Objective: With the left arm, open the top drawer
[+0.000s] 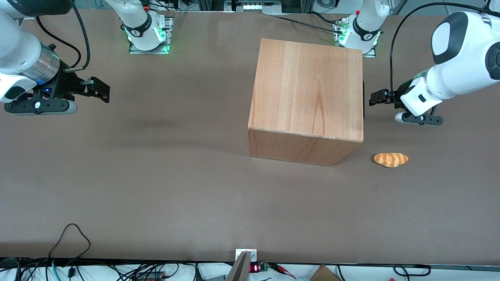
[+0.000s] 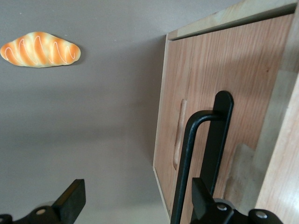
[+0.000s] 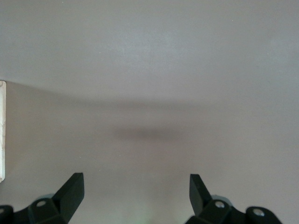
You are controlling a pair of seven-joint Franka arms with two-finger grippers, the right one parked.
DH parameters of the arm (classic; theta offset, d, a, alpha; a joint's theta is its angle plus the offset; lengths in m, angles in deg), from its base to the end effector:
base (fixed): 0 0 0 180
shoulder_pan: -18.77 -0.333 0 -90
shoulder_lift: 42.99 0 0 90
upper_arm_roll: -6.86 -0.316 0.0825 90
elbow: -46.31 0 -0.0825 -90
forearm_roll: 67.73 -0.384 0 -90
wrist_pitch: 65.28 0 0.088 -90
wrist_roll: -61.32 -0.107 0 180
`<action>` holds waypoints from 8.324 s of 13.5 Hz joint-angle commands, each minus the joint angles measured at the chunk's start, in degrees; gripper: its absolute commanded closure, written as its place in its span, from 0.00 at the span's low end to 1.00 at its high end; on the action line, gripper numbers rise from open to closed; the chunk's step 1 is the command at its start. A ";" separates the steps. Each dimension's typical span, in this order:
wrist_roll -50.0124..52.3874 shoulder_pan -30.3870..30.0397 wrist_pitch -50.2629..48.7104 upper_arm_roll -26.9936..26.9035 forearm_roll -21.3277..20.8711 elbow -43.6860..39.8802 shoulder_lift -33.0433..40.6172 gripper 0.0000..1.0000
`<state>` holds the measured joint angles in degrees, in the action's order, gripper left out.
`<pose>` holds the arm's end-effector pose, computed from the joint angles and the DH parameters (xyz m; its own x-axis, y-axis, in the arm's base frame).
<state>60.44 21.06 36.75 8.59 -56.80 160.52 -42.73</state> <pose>0.5277 -0.0535 0.4474 0.9773 -0.0442 -0.2073 -0.0071 -0.9843 0.1764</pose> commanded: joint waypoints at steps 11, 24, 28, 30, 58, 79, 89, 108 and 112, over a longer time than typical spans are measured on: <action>-3.96 0.09 1.50 1.17 2.08 2.16 -2.54 0.00; -5.63 -0.35 3.17 1.09 1.64 2.16 -5.70 0.00; -5.63 -0.96 4.14 0.82 1.11 2.16 -6.58 0.00; -5.71 -2.28 4.14 0.82 1.03 2.07 -6.67 0.00; -14.50 -19.42 5.72 0.38 -3.54 -0.65 -7.37 0.00; -17.14 -23.99 -12.82 1.00 3.58 -21.21 -7.46 0.00; -11.79 -15.75 -13.18 0.82 -4.94 -23.59 -3.25 0.00; -1.32 -3.60 -15.20 -2.34 -12.86 -24.64 2.91 0.00; -0.70 -3.60 -15.02 -2.34 -12.77 -25.26 2.64 0.00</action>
<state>58.86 16.88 22.44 6.69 -68.75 136.82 -39.71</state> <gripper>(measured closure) 0.000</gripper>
